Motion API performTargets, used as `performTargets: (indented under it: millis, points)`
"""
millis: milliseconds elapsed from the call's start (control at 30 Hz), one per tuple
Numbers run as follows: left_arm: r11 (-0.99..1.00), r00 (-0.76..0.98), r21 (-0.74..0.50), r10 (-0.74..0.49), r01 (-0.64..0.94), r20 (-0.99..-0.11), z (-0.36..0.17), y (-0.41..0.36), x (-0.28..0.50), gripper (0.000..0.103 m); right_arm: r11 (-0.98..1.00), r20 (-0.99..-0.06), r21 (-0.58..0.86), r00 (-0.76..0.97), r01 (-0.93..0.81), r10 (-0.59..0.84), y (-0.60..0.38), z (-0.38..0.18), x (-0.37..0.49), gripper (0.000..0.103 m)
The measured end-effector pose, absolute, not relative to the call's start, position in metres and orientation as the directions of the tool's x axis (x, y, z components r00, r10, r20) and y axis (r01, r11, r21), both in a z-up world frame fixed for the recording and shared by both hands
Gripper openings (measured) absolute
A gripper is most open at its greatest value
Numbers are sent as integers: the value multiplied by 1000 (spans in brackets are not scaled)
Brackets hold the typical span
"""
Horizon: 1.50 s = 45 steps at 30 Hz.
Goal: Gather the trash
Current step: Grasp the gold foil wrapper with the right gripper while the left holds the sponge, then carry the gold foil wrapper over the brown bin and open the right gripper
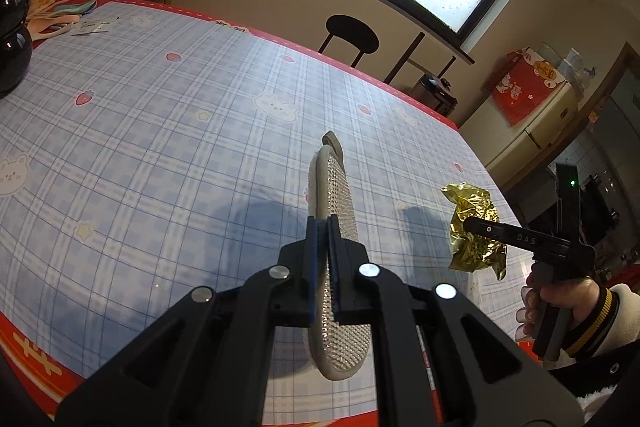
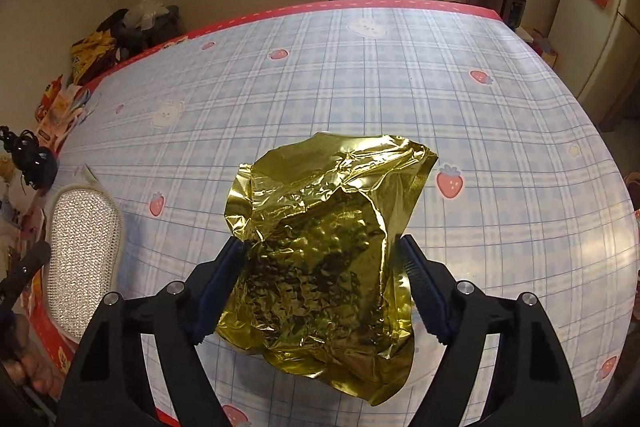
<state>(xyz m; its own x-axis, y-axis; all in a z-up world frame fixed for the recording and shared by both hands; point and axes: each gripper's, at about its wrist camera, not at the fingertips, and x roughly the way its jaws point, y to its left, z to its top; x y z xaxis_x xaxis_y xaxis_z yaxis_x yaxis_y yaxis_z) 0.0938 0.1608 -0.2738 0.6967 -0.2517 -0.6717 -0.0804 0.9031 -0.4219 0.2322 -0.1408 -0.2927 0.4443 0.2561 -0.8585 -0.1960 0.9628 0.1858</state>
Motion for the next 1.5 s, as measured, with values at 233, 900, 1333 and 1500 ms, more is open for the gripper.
performTargets:
  millis: [233, 900, 1333, 1500]
  points:
    - [915, 718, -401, -253, -40, -648, -245, 142, 103, 9, 958, -818, 193, 504, -211, 276, -171, -259, 221, 77]
    - [928, 749, -365, -296, 77, -593, -185, -28, 141, 9, 973, -772, 230, 608, -4, 185, -407, -245, 211, 77]
    - [909, 700, -349, -402, 227, -591, -183, -180, 175, 9, 959, -791, 161, 611, 234, -16, -612, -269, 201, 79]
    - [891, 667, -350, -451, 291, -593, -185, -232, 191, 9, 947, -796, 183, 605, 263, -14, -659, -276, 204, 85]
